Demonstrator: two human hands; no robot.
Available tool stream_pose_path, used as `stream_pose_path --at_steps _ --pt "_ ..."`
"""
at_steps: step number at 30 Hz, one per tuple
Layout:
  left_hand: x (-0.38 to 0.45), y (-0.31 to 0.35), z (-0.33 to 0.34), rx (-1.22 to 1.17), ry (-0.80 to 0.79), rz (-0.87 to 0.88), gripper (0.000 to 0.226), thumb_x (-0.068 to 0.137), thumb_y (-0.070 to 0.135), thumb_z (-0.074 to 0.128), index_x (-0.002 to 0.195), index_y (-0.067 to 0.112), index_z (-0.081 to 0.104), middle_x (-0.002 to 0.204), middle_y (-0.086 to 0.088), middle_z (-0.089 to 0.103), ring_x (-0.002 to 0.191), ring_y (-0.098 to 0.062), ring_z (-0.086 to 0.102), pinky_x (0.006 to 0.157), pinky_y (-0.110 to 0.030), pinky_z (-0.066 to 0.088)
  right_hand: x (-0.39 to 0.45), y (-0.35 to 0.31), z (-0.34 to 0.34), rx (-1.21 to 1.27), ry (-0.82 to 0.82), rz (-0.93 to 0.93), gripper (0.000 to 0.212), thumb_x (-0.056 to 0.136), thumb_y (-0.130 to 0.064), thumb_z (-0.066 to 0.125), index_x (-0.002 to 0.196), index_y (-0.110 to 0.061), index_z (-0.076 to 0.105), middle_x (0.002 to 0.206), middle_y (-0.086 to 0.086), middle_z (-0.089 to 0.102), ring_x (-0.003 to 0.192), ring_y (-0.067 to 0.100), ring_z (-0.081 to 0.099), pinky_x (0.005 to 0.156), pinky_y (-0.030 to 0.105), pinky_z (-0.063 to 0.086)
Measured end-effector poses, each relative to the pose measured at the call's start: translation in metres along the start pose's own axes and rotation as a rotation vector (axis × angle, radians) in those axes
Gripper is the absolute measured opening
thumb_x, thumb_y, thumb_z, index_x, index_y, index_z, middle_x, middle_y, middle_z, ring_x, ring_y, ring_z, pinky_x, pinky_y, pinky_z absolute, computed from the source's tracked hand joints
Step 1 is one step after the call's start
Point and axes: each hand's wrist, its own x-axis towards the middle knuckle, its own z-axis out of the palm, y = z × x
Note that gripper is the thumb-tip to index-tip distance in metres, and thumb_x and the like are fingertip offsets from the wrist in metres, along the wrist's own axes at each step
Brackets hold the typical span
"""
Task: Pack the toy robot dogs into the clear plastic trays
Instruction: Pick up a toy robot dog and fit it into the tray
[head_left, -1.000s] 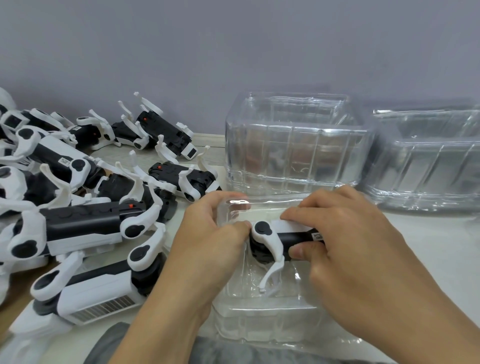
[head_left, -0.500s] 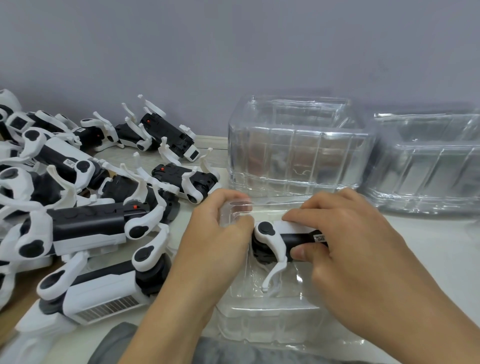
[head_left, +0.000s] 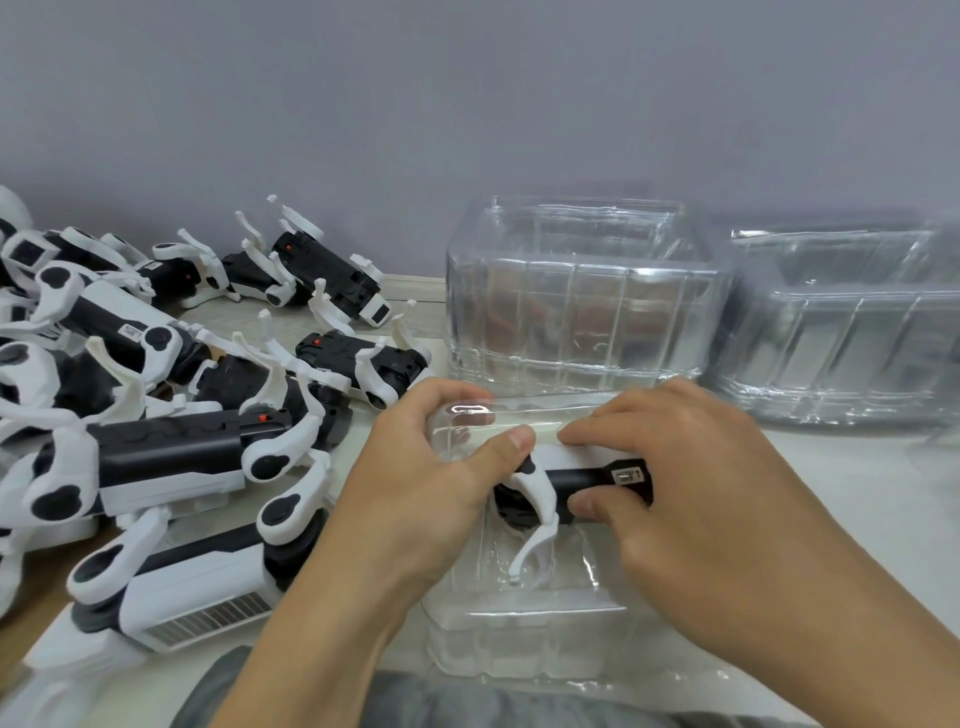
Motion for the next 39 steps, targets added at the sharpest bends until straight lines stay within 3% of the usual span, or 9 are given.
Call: stream_pose_path --at_steps 4,7,12,14,17,20,30,35,39 --pt "0.001 -0.002 0.0 0.003 0.009 -0.008 0.025 0.075 0.037 0.083 0.096 0.039 0.07 0.106 0.017 0.07 0.106 -0.007 0.065 0.097 -0.033 0.046 -0.001 0.012 -0.021 0.117 0.045 0.041 0.016 0.078 -0.038 0.076 0.093 -0.038 0.073 0.098 -0.029 0.059 0.098 -0.007 0.05 0.08 0.002 0.033" --pt "0.001 -0.003 0.0 -0.007 0.011 -0.006 0.024 0.075 0.037 0.082 0.096 0.038 0.07 0.11 0.016 0.069 0.11 -0.011 0.064 0.099 -0.036 0.046 -0.003 0.031 -0.043 0.156 0.078 0.11 0.018 0.062 -0.058 0.069 0.078 -0.048 0.071 0.089 -0.03 0.061 0.09 -0.012 0.053 0.074 0.009 0.035" --pt "0.001 -0.002 0.0 -0.012 0.009 -0.005 0.024 0.074 0.04 0.081 0.095 0.04 0.07 0.109 0.019 0.069 0.108 -0.003 0.061 0.084 -0.026 0.042 -0.007 0.049 -0.052 0.162 0.053 0.192 0.046 0.043 -0.083 0.053 0.083 -0.064 0.065 0.088 -0.037 0.059 0.089 -0.015 0.052 0.07 0.023 0.042" --pt "0.001 -0.002 0.0 -0.016 0.008 -0.004 0.025 0.073 0.041 0.081 0.095 0.04 0.069 0.11 0.018 0.069 0.109 -0.004 0.061 0.083 -0.026 0.042 -0.006 0.049 -0.049 0.183 0.061 0.207 0.045 0.041 -0.082 0.052 0.08 -0.064 0.065 0.088 -0.037 0.058 0.09 -0.016 0.05 0.069 0.019 0.041" --pt "0.0 -0.002 0.002 -0.032 0.009 -0.004 0.027 0.073 0.04 0.08 0.098 0.037 0.069 0.105 0.018 0.071 0.107 -0.004 0.063 0.087 -0.028 0.042 -0.003 0.046 -0.043 0.251 0.097 0.26 0.021 0.055 -0.062 0.078 0.073 -0.061 0.066 0.077 -0.021 0.062 0.086 -0.015 0.049 0.067 0.018 0.039" --pt "-0.001 0.0 0.004 -0.04 0.006 -0.012 0.026 0.078 0.037 0.079 0.101 0.034 0.067 0.091 0.023 0.073 0.096 0.004 0.063 0.086 -0.028 0.043 -0.002 0.045 -0.039 0.265 0.118 0.278 0.029 0.065 -0.039 0.088 0.068 -0.059 0.067 0.077 -0.017 0.06 0.083 -0.018 0.047 0.064 0.016 0.035" --pt "-0.003 -0.001 0.008 -0.123 0.059 0.005 0.018 0.077 0.037 0.078 0.094 0.033 0.072 0.097 0.024 0.07 0.089 0.013 0.061 0.078 -0.021 0.04 -0.002 0.021 -0.029 0.262 0.102 0.063 0.009 0.073 -0.042 0.074 0.082 -0.044 0.072 0.089 -0.028 0.061 0.095 -0.007 0.053 0.078 0.006 0.038" --pt "-0.001 0.001 0.009 -0.153 0.07 0.01 0.009 0.084 0.039 0.07 0.088 0.032 0.073 0.095 0.018 0.072 0.093 0.008 0.063 0.079 -0.022 0.041 -0.002 -0.007 -0.008 0.235 0.049 -0.052 0.021 0.081 -0.054 0.067 0.101 -0.048 0.067 0.096 -0.03 0.059 0.099 0.001 0.054 0.093 0.029 0.042" --pt "-0.001 0.002 0.009 -0.152 0.074 0.009 0.011 0.084 0.043 0.068 0.087 0.033 0.073 0.096 0.019 0.072 0.093 0.009 0.062 0.08 -0.022 0.041 -0.003 -0.012 -0.005 0.199 0.046 -0.064 0.023 0.084 -0.055 0.062 0.106 -0.051 0.062 0.091 -0.027 0.062 0.094 0.005 0.055 0.089 0.041 0.044"
